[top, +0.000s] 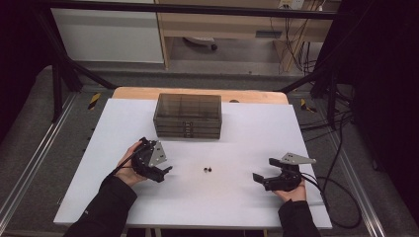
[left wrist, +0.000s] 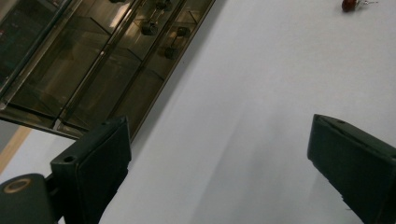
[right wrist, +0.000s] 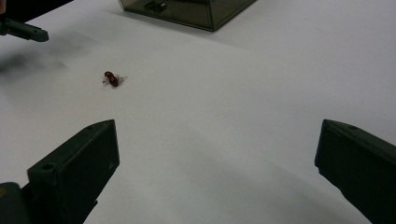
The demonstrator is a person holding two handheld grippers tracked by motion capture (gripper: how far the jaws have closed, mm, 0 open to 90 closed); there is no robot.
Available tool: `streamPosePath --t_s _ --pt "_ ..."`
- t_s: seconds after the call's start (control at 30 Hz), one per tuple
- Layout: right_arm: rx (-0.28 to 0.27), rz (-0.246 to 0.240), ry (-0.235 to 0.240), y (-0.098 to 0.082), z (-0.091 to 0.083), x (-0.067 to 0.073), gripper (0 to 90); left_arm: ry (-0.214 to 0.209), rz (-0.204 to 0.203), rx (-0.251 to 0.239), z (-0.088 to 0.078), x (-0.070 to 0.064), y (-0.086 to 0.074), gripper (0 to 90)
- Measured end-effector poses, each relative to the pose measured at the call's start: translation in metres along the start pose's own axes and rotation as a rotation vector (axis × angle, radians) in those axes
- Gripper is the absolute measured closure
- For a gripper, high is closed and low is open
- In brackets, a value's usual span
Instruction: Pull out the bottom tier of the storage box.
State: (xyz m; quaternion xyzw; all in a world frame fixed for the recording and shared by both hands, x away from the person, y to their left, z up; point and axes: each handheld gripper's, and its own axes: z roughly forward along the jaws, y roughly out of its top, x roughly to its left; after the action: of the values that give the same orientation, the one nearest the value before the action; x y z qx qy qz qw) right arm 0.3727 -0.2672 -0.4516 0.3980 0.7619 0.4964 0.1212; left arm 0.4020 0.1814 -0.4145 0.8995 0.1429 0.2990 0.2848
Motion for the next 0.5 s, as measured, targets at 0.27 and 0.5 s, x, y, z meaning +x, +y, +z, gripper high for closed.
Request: streamPosePath --t_s 0.27,0.5 --pt "0.002 -0.001 -0.001 0.000 0.000 0.000 0.6 0.046 0.072 0.025 0.009 -0.005 0.005 8.3" --pt "0.001 -0.002 0.000 0.000 0.000 0.000 0.5 0.072 0.110 0.025 0.016 -0.008 0.007 12.0"
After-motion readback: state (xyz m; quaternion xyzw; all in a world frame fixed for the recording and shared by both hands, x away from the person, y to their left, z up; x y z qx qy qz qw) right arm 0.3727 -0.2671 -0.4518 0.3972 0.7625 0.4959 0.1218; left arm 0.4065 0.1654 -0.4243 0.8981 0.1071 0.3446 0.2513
